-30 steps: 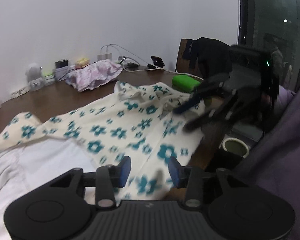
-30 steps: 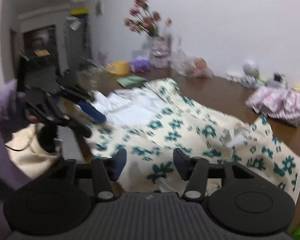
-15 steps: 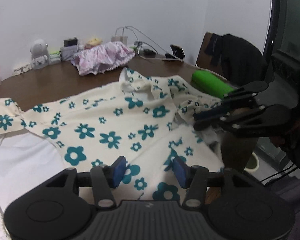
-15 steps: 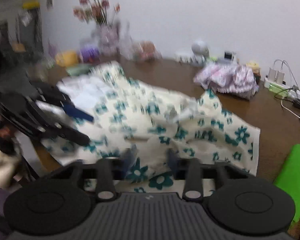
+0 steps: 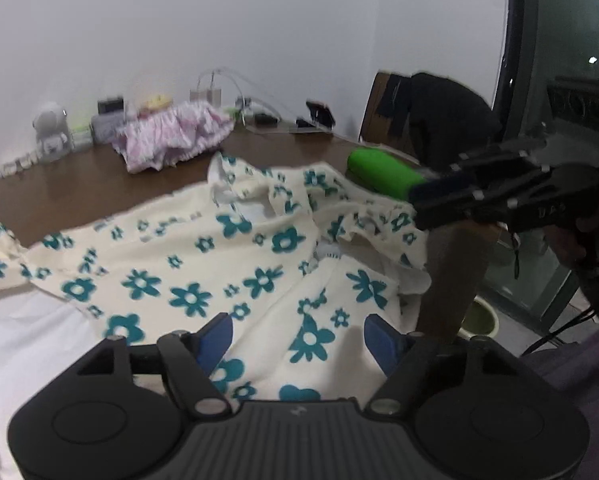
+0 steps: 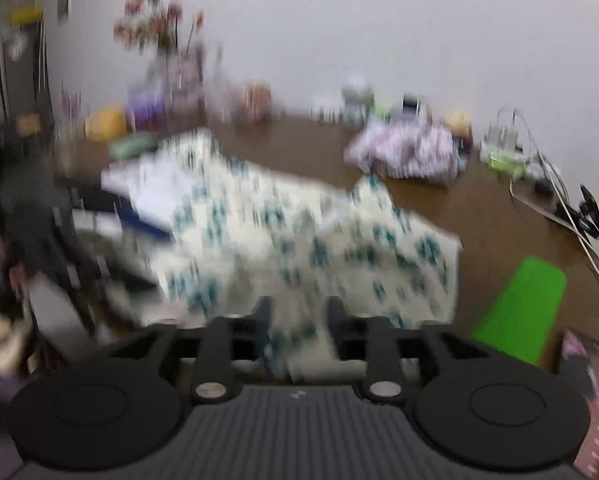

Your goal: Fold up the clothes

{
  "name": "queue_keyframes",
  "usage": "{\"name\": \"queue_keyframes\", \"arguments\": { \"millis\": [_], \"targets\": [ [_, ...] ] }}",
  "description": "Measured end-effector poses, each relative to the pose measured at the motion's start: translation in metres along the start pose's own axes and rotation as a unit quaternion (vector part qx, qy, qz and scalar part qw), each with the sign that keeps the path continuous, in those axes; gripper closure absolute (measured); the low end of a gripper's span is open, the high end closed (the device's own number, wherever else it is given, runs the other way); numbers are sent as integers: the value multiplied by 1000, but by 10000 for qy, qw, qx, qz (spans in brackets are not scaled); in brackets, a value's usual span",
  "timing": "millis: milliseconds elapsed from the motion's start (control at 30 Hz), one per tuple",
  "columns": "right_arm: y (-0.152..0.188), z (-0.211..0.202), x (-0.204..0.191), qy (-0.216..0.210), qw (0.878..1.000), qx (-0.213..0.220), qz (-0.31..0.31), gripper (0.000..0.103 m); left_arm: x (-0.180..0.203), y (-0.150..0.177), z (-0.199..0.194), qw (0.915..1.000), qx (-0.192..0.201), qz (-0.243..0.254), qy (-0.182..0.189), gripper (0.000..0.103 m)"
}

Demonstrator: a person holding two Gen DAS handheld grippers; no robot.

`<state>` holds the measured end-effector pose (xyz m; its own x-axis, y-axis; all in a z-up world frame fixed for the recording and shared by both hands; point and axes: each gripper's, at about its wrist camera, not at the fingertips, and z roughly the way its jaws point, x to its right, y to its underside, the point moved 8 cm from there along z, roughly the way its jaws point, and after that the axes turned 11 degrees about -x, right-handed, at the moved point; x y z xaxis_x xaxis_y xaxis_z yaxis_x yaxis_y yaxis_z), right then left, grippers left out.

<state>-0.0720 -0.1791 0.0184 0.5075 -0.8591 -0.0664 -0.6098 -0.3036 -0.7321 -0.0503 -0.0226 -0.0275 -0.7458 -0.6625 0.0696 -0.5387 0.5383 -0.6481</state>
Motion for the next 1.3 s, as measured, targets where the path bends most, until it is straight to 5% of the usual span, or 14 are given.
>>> {"name": "queue_keyframes", "arguments": {
  "millis": [167, 400, 467, 567, 600, 700, 733, 933, 1033, 1167, 1300],
  "targets": [
    [-1, 48, -19, -495, 9984, -242, -83, 68, 6, 13, 4, 9997, -94, 195, 70, 31],
    [18, 53, -21, -545, 9950, -778, -294, 91, -1, 17, -8, 9999, -70, 116, 75, 30],
    [13, 47, -21, -663, 9958, -597, -200, 89, -3, 6, -15, 9996, 161, -41, 220, 29],
    [7, 47, -20, -882, 9953, -392, 4, 67, -2, -6, -16, 9993, 325, -30, 169, 27],
    [6, 51, -21, -938, 9948, -403, 27, 69, -3, -9, -14, 9994, 326, -32, 135, 27],
    [10, 64, -25, -923, 9940, -579, 9, 100, -8, -14, -7, 9996, 228, -155, 11, 27],
    [13, 64, -29, -903, 9940, -611, -104, 101, -12, -13, -6, 9996, 189, -220, -52, 27],
    [27, 40, -33, -918, 9919, -741, -467, 99, -26, 3, 7, 9986, -131, -371, -349, 27],
    [17, 32, -28, -826, 9947, -507, -348, 82, -26, 8, 0, 9985, -132, -275, -447, 27],
    [0, 34, -31, -777, 9961, -200, -360, 79, -32, 23, -47, 9976, 232, -274, -588, 27],
    [4, 58, -50, -931, 9928, -454, -604, 82, -54, 58, -93, 9918, 219, -590, -1111, 23]
  ]
}}
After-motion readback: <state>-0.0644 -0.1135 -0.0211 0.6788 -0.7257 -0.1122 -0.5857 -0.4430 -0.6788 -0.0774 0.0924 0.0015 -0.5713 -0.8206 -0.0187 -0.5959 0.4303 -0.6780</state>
